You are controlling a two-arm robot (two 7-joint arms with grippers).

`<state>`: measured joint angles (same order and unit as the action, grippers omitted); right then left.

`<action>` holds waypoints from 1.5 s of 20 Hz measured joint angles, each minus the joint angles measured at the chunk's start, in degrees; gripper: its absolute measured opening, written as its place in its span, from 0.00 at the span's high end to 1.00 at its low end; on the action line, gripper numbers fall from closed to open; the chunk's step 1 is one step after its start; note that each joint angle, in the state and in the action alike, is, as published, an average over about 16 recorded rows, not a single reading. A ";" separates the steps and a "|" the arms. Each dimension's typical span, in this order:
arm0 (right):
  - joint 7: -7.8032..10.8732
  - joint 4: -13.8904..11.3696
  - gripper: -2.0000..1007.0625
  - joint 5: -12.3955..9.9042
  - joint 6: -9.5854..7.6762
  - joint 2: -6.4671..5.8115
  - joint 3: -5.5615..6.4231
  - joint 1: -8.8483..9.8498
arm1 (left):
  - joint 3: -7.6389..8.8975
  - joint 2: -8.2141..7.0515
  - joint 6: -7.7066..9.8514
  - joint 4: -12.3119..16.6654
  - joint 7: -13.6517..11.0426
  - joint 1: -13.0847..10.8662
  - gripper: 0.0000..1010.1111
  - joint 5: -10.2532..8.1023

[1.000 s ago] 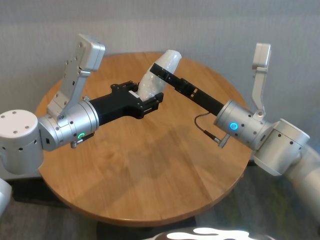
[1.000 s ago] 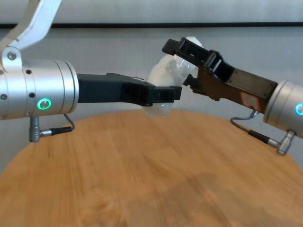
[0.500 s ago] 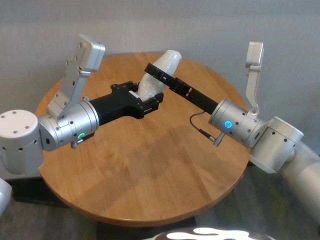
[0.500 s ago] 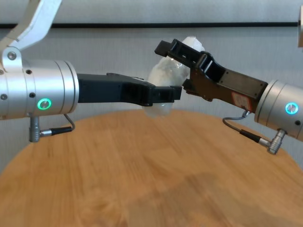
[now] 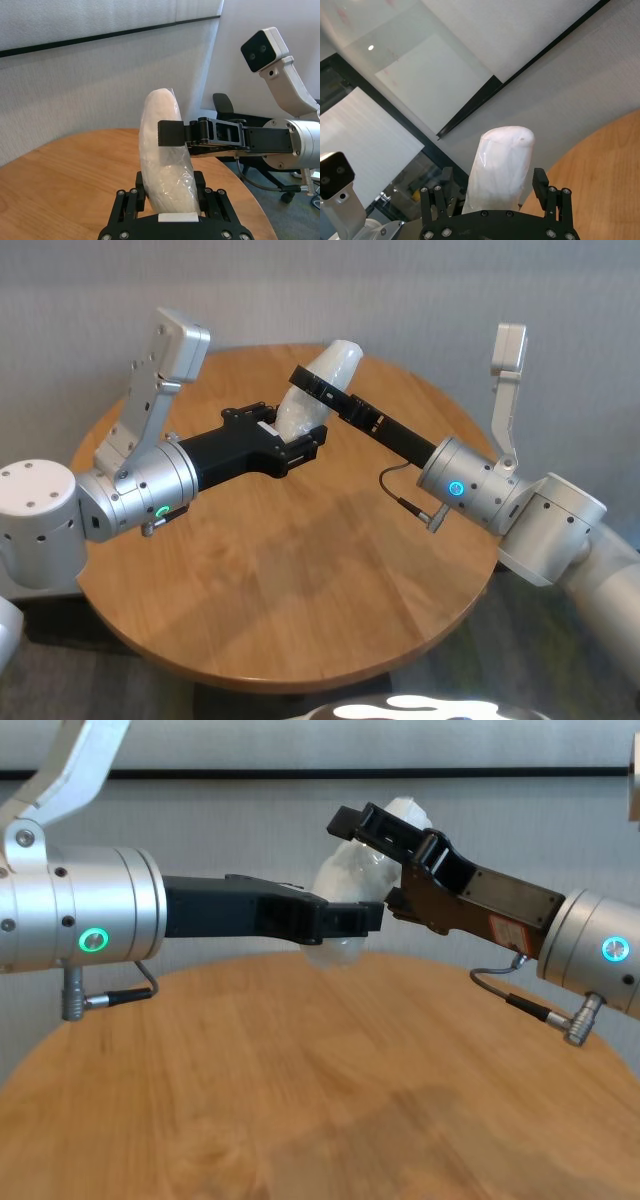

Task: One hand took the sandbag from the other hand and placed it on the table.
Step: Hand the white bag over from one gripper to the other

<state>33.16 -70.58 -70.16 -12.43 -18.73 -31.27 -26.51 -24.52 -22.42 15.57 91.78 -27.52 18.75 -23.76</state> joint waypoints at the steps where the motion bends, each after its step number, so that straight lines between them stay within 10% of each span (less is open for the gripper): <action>1: 0.00 -0.02 0.05 0.01 0.00 0.00 0.01 0.02 | 0.00 0.00 0.00 0.00 0.00 0.00 0.41 0.00; 19: -0.04 -0.35 0.47 0.17 -0.03 -0.08 0.16 0.24 | 0.00 0.00 0.00 0.00 -0.01 0.00 0.41 0.00; 30: -0.03 -0.41 0.53 0.22 -0.03 -0.11 0.20 0.28 | 0.00 0.00 0.00 0.01 0.00 0.00 0.41 0.00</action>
<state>33.13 -70.99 -69.94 -12.47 -18.84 -31.07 -26.23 -24.52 -22.42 15.57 91.78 -27.52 18.75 -23.76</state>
